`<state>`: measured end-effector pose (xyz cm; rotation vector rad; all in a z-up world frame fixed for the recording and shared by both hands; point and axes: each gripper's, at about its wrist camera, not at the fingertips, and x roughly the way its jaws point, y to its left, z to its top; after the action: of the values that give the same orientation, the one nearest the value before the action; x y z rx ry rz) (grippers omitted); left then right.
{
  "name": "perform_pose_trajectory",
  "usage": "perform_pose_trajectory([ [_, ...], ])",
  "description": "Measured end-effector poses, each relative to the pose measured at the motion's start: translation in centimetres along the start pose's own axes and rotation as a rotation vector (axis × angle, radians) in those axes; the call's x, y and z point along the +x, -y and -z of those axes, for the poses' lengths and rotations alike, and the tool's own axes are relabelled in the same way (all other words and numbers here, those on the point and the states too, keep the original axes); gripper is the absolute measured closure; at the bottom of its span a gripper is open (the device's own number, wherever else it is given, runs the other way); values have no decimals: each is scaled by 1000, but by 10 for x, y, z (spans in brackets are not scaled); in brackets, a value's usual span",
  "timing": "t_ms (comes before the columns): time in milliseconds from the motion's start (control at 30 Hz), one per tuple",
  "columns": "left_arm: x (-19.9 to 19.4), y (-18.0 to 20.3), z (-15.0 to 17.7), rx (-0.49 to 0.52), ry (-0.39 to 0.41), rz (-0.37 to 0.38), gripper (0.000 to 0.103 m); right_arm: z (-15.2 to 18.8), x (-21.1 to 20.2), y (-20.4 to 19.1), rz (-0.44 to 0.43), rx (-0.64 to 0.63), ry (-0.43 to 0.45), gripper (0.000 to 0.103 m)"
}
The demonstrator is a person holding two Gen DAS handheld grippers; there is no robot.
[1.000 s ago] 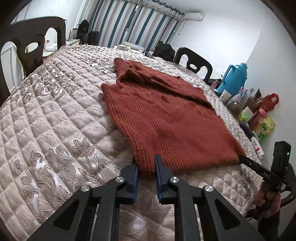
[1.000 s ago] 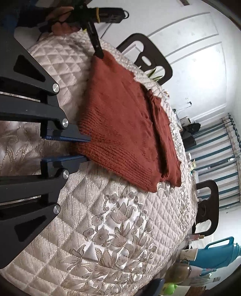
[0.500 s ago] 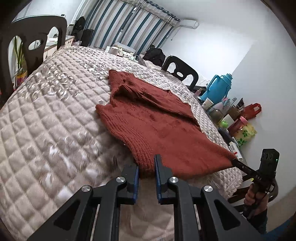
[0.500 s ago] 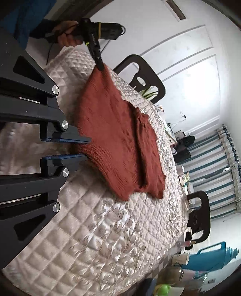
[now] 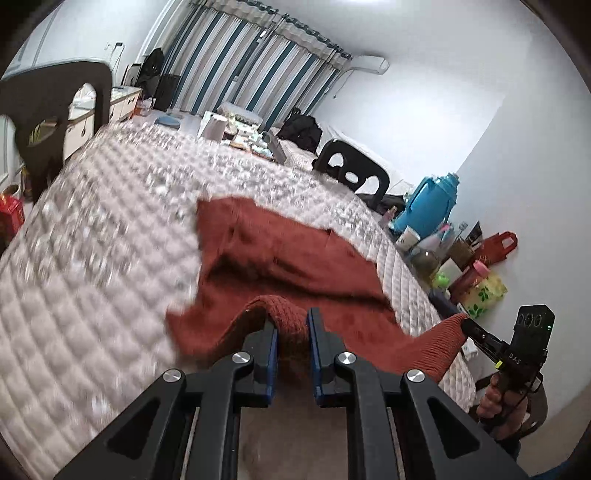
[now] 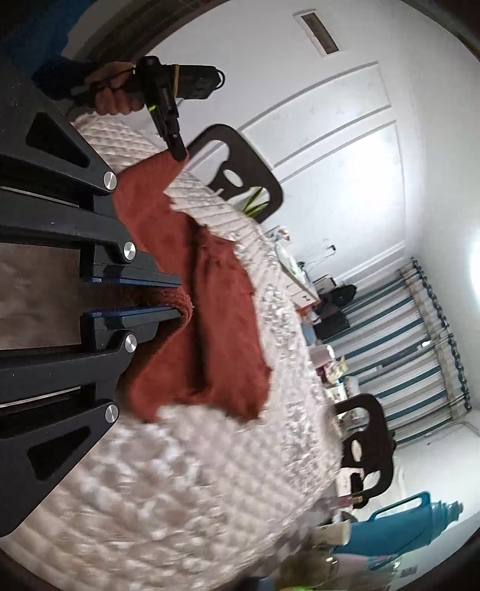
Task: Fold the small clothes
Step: 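Grasp the folded edge with both tools and lift it, then fold the held edge over toward the collar with both tools, release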
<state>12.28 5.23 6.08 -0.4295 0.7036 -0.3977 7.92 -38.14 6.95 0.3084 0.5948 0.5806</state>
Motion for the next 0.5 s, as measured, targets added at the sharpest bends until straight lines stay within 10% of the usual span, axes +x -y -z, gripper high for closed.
perform_pose_trajectory([
  [500,89,-26,-109,-97,-23,-63,88,-100,75,62,15,117,17,94],
])
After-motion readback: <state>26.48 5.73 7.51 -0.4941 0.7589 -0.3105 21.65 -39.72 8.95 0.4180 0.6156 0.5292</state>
